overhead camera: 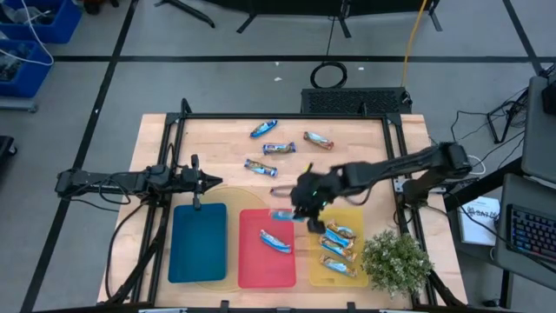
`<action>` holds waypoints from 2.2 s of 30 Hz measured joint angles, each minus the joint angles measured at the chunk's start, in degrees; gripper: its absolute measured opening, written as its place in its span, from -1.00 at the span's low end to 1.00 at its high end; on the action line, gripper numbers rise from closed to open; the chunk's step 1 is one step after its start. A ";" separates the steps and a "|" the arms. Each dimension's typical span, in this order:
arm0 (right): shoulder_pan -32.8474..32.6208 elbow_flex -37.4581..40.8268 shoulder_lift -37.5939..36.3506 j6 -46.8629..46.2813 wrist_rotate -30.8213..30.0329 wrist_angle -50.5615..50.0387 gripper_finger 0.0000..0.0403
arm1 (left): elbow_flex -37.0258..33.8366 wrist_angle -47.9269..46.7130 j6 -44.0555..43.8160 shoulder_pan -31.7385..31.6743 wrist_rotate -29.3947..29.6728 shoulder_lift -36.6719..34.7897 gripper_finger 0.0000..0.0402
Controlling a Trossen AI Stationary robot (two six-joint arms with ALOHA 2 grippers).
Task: Pick and place Granola Bars by type
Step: Put the bottom green granola bar into the pink bin, then put the green granola bar into the pink bin
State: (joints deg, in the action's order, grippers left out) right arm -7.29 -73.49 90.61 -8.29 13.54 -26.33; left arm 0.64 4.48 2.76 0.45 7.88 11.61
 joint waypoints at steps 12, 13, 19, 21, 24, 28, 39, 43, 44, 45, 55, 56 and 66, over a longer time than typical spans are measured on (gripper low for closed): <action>-2.59 -11.03 17.90 2.34 8.30 -3.50 -0.97 | 0.00 0.03 0.01 0.00 0.07 0.01 -0.85; -2.39 -11.06 18.46 2.56 8.82 -3.25 -0.97 | 0.00 0.01 0.01 0.02 0.07 0.01 -0.85; -0.64 -11.17 19.15 3.47 9.16 0.19 -0.97 | 0.00 0.01 0.01 0.00 0.08 -0.01 -0.85; -0.36 -11.15 19.21 3.64 9.21 0.47 -0.97 | 0.00 0.03 0.01 0.02 0.09 0.01 -0.85; -0.26 -11.15 19.26 4.05 9.98 0.92 -0.97 | -0.01 0.03 0.01 0.00 0.08 0.01 -0.85; -0.39 -11.15 19.26 4.37 10.73 1.91 -0.97 | 0.00 0.01 0.01 0.01 0.07 0.01 -0.85; -0.39 -11.11 19.26 2.00 10.67 5.00 -0.72 | 0.00 0.02 0.00 0.02 0.07 -0.01 -0.85; -0.39 -11.10 19.26 1.87 10.64 6.04 -0.49 | 0.00 0.01 -0.01 0.00 0.07 -0.01 -0.85; -0.39 -11.10 19.26 1.58 10.55 6.17 -0.43 | 0.00 0.03 -0.01 0.02 0.07 -0.01 -0.85; -0.39 -11.10 19.26 1.51 10.47 6.36 -0.38 | 0.00 0.02 0.00 0.02 0.07 0.00 -0.85; 3.82 -11.08 13.27 9.28 -8.46 -7.47 -0.20 | 0.00 0.01 0.01 0.01 0.07 0.01 -0.85; 4.97 -11.07 12.08 9.84 -11.76 -9.53 -0.21 | 0.00 0.03 0.01 0.02 0.04 -0.01 -0.85; 24.14 -11.07 7.39 10.15 -19.39 -17.35 -0.17 | 0.00 0.03 0.01 0.02 0.07 -0.01 -0.85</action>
State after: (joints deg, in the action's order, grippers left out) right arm 16.85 -84.56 98.00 1.85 -5.85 -43.67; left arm 0.64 4.51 2.76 0.47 7.94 11.60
